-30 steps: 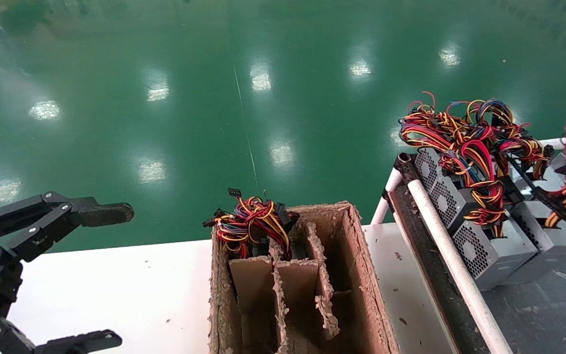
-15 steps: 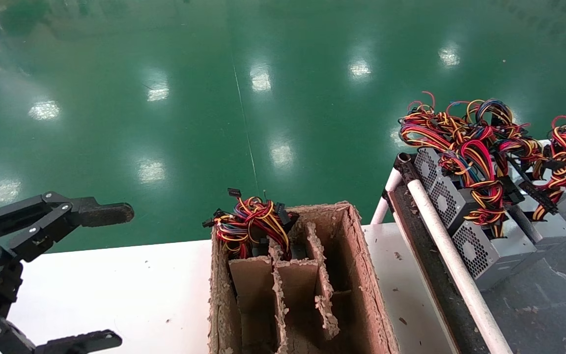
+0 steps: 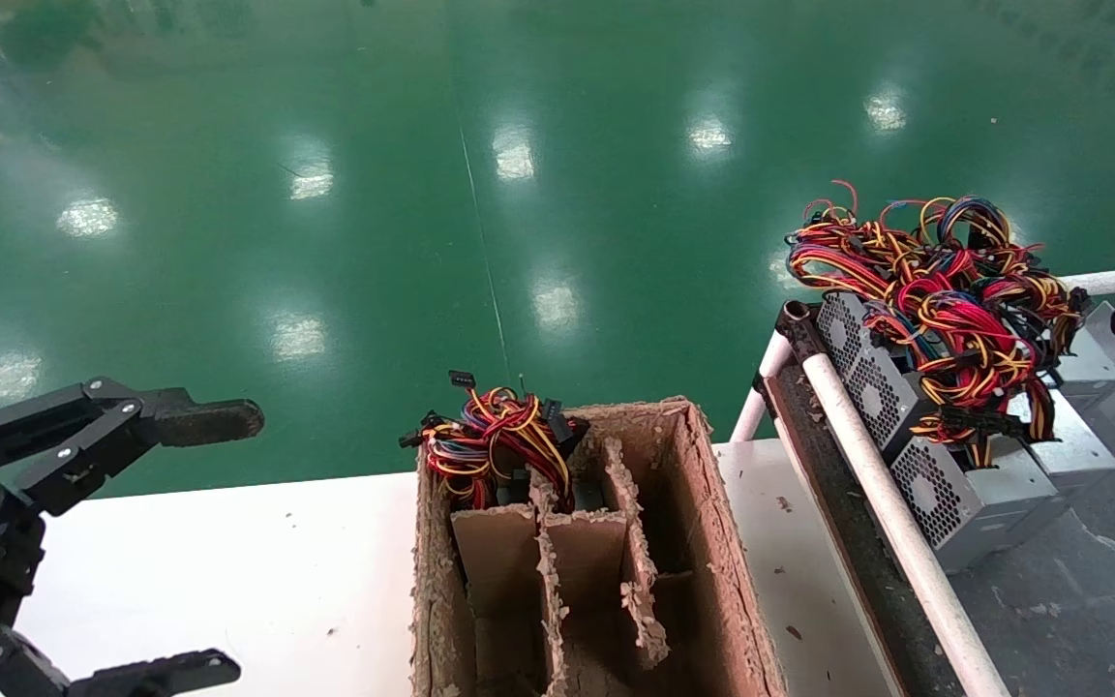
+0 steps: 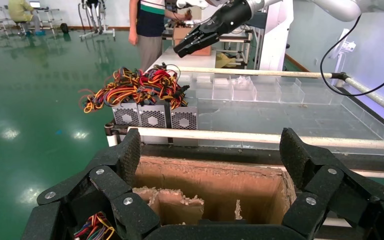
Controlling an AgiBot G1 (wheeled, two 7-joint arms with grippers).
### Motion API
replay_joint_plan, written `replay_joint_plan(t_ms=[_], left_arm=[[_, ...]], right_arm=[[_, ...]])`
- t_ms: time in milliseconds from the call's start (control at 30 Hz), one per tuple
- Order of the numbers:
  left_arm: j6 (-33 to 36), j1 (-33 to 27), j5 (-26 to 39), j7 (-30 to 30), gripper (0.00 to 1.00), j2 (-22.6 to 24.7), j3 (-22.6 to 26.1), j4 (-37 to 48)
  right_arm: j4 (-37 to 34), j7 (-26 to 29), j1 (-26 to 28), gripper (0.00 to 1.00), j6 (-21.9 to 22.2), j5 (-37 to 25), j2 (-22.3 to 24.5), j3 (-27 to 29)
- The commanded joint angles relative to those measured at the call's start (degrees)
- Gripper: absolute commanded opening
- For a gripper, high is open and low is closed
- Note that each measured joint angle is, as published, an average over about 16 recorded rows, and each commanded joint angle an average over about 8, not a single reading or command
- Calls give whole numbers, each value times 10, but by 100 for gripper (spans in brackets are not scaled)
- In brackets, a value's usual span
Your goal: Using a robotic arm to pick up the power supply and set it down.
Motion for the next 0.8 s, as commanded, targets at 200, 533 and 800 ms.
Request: replay_joint_plan(t_ms=[200,533,800], left_arm=[[0,0,0,0,100,0,0,0],[0,0,0,0,100,0,0,0],[0,0,0,0,100,0,0,0]], right_arm=[[-25,7,5,100,-10,22,-18,3],[15,-1,-23,100,-12,55,-43,2],[56,-9,-49,100,-14,82,-62,2]])
